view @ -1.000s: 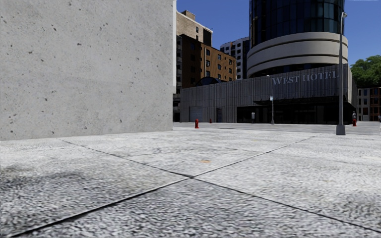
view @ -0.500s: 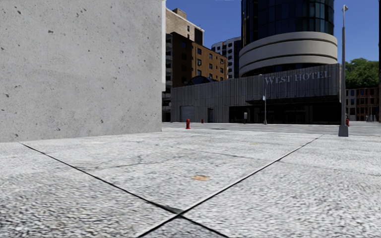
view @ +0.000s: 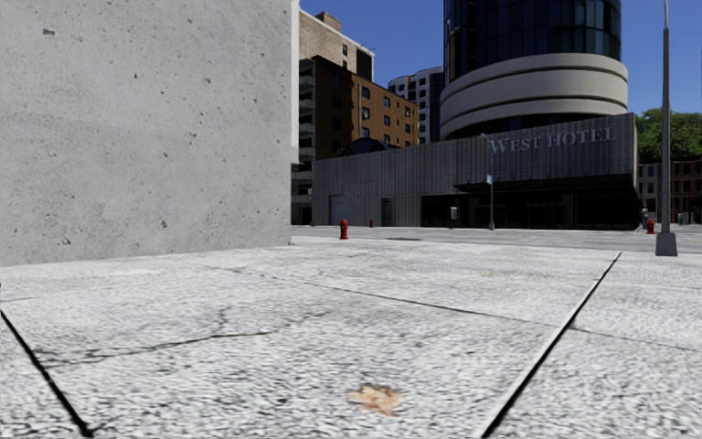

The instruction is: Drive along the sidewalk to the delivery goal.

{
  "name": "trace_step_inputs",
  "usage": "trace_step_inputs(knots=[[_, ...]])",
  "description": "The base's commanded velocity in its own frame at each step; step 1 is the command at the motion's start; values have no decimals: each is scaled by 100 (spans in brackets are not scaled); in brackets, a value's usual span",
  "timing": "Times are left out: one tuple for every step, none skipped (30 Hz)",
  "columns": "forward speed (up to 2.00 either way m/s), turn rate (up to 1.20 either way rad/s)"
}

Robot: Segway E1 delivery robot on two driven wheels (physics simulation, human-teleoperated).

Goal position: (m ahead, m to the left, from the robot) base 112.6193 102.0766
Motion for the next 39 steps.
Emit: trace_step_inputs(knots=[[200, 0], [200, 0], [200, 0], [200, 0], [200, 0], [200, 0], [200, 0], [200, 0], [200, 0], [200, 0], [200, 0], [200, 0], [200, 0], [200, 0], [200, 0], [200, 0], [200, 0], [200, 0], [200, 0], [200, 0], [200, 0], [200, 0], [200, 0], [200, 0], [200, 0], [200, 0], [200, 0], [200, 0], [200, 0], [200, 0], [200, 0], [200, 0], [200, 0], [200, 0], [200, 0], [200, 0], [200, 0], [200, 0], [200, 0]])
